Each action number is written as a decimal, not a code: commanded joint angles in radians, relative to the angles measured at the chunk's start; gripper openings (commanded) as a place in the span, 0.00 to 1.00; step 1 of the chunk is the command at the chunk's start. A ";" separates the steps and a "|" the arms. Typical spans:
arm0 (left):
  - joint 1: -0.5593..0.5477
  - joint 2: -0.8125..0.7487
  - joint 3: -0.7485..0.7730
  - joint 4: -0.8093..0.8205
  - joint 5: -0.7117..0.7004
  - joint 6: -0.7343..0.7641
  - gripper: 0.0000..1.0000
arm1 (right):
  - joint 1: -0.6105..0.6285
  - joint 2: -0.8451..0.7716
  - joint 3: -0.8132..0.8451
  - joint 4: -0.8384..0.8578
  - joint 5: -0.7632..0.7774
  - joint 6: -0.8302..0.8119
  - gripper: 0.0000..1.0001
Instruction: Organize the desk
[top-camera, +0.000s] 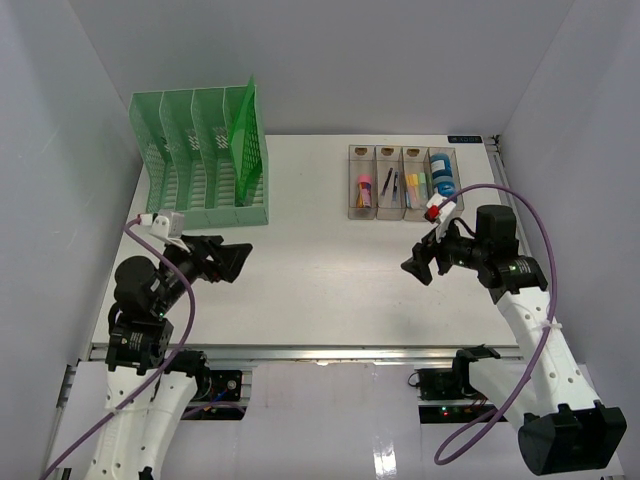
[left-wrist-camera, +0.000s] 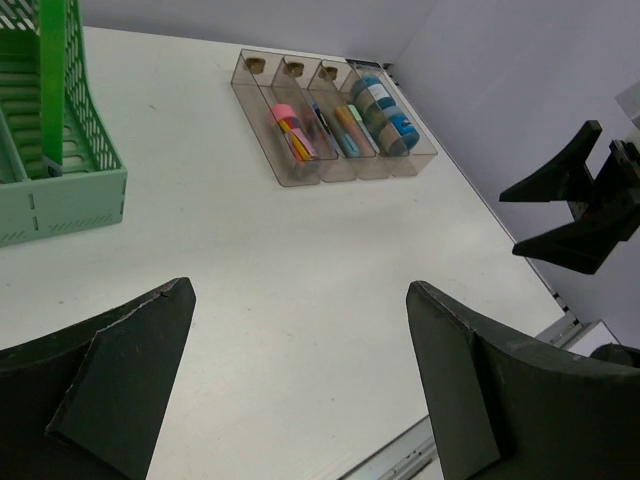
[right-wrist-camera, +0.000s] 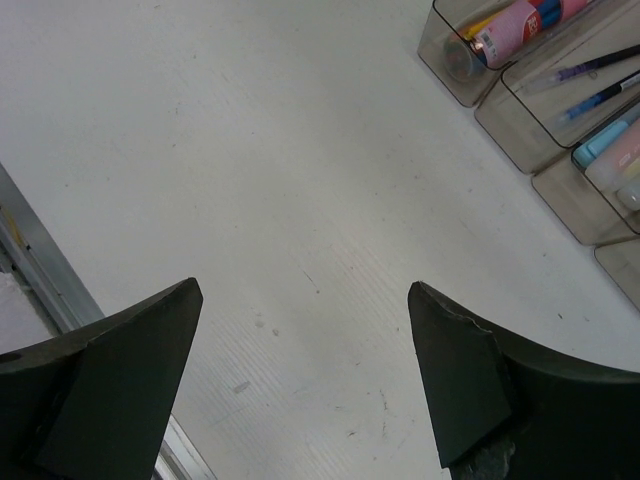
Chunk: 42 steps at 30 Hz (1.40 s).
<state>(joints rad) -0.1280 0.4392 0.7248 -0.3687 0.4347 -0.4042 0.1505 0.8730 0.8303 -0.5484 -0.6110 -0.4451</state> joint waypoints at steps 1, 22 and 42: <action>0.002 -0.055 -0.014 -0.034 0.069 0.011 0.98 | -0.005 -0.054 0.016 0.069 0.103 0.126 0.90; 0.002 -0.143 -0.035 -0.108 0.067 -0.021 0.98 | -0.005 -0.200 -0.095 0.166 0.264 0.222 0.90; 0.002 -0.163 -0.023 -0.145 0.053 -0.040 0.98 | -0.005 -0.210 -0.088 0.177 0.259 0.235 0.90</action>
<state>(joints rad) -0.1280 0.2869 0.6777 -0.4980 0.4870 -0.4351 0.1505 0.6768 0.7357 -0.4154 -0.3428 -0.2169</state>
